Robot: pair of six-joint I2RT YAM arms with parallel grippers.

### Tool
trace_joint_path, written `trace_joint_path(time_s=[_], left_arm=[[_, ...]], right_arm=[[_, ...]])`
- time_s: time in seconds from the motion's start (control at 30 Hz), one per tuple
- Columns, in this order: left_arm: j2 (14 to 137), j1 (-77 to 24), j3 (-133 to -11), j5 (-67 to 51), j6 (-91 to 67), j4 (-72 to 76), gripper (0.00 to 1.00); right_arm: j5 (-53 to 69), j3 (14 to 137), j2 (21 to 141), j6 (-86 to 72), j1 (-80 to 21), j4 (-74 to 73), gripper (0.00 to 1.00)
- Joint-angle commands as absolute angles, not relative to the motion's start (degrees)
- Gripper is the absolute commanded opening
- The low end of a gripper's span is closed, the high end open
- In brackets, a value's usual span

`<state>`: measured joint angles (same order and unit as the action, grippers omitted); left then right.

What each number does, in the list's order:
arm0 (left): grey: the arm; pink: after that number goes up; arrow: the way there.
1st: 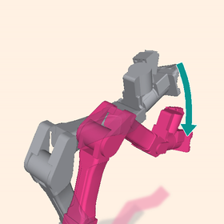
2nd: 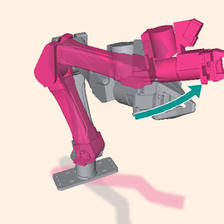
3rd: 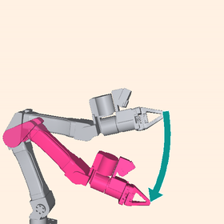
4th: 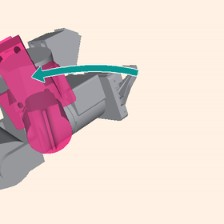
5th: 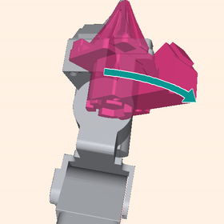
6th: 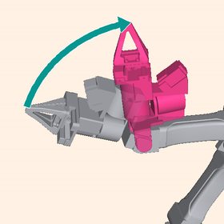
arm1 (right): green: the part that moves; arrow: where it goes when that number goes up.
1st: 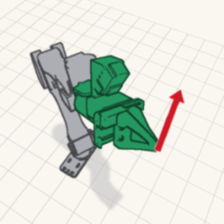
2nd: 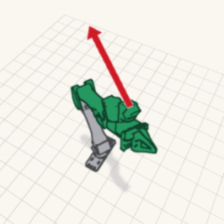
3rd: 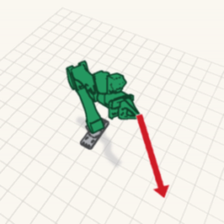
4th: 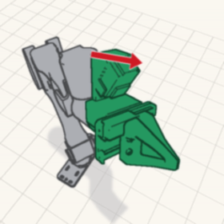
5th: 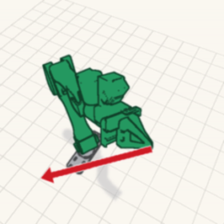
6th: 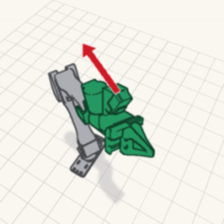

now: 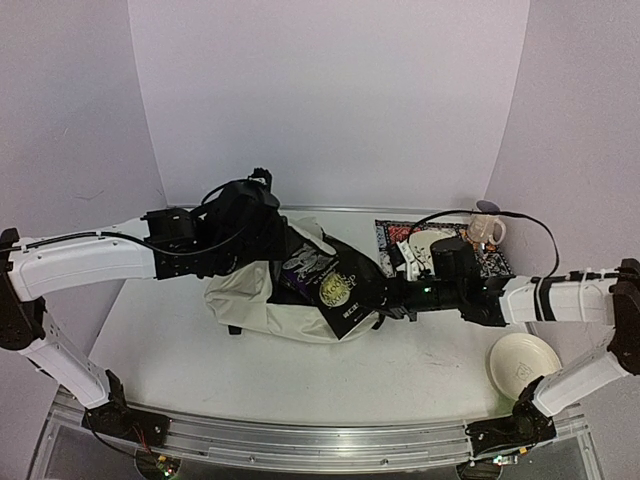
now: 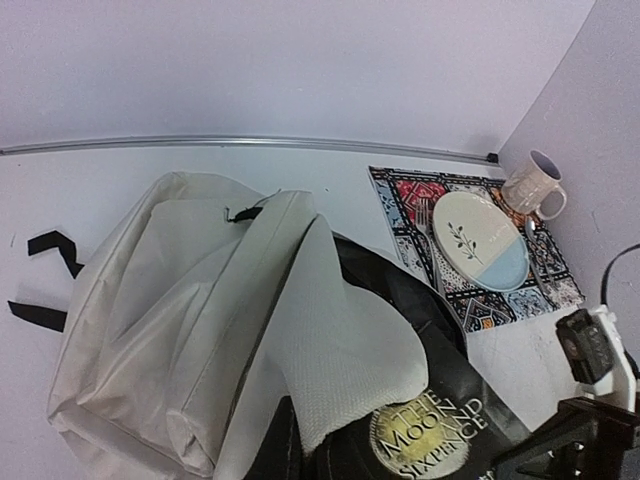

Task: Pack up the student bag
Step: Place the book in the largest pocket of the bag.

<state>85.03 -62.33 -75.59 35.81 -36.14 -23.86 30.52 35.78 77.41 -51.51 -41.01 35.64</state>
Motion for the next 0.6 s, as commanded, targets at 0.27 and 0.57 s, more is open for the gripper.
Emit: trace_joint_path(time_s=[0.27,0.57], left_arm=[[84.4,-62.3,-73.3,21.2,-35.6,-12.3,0.00],[83.8,-62.6,-70.5,14.7,-33.4,-10.0,0.00]], right_arm=[[32.5,51.7,90.0,-50.5,-40.4,39.8,0.00],[35.3,63.6,104.8,-51.4,-38.9,39.0,0.00]])
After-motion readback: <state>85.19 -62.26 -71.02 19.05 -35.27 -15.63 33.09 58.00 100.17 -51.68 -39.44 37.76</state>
